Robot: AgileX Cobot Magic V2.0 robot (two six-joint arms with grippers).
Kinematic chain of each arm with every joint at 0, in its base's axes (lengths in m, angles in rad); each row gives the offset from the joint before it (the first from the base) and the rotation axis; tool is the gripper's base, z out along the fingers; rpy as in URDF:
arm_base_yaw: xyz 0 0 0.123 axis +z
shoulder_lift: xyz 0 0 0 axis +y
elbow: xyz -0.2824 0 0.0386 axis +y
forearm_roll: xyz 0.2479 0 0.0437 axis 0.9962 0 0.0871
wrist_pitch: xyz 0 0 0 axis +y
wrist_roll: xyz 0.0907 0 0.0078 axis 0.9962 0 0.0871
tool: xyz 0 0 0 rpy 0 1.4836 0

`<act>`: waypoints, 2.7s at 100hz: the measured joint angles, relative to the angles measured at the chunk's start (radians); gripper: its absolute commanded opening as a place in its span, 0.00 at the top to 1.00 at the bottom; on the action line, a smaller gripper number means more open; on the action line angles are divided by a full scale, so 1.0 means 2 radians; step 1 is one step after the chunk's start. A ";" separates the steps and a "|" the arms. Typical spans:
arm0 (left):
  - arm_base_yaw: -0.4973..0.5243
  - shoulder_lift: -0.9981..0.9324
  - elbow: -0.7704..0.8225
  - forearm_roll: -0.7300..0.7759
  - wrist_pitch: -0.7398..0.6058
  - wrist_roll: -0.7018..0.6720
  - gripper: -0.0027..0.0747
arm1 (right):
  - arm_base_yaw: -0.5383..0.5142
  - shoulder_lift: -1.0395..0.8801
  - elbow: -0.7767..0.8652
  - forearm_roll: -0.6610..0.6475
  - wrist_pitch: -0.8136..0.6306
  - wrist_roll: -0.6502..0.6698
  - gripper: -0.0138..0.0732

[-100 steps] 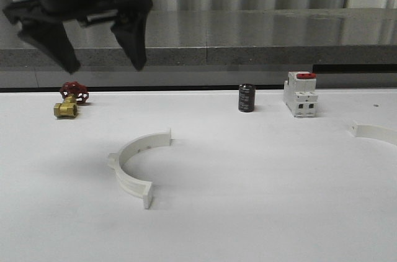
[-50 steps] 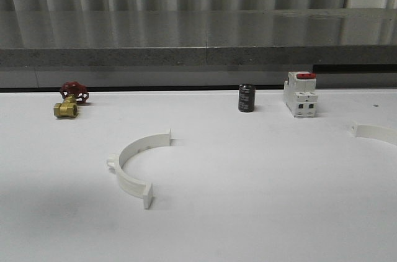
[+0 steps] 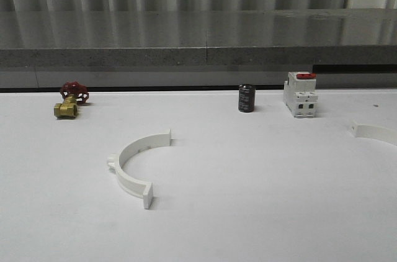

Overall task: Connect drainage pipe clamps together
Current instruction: 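Raise the left gripper away from the placed clamp half, then lower the right gripper onto the other white clamp half and grasp it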

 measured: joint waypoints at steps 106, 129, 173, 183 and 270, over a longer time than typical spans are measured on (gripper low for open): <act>0.000 -0.242 0.142 -0.021 -0.020 0.000 0.99 | 0.000 0.000 0.000 0.000 0.000 0.000 0.92; 0.000 -0.242 0.142 -0.024 -0.020 0.000 0.99 | 0.000 0.000 0.000 0.000 -0.002 0.000 0.92; 0.000 -0.242 0.142 -0.024 -0.020 0.000 0.99 | 0.000 0.004 -0.027 0.000 -0.017 0.000 0.92; 0.000 -0.242 0.142 -0.024 -0.020 0.000 0.99 | 0.000 0.039 -0.067 0.000 -0.008 0.000 0.92; 0.000 -0.242 0.142 -0.024 -0.020 0.000 0.99 | 0.000 0.516 -0.370 0.000 0.214 -0.001 0.55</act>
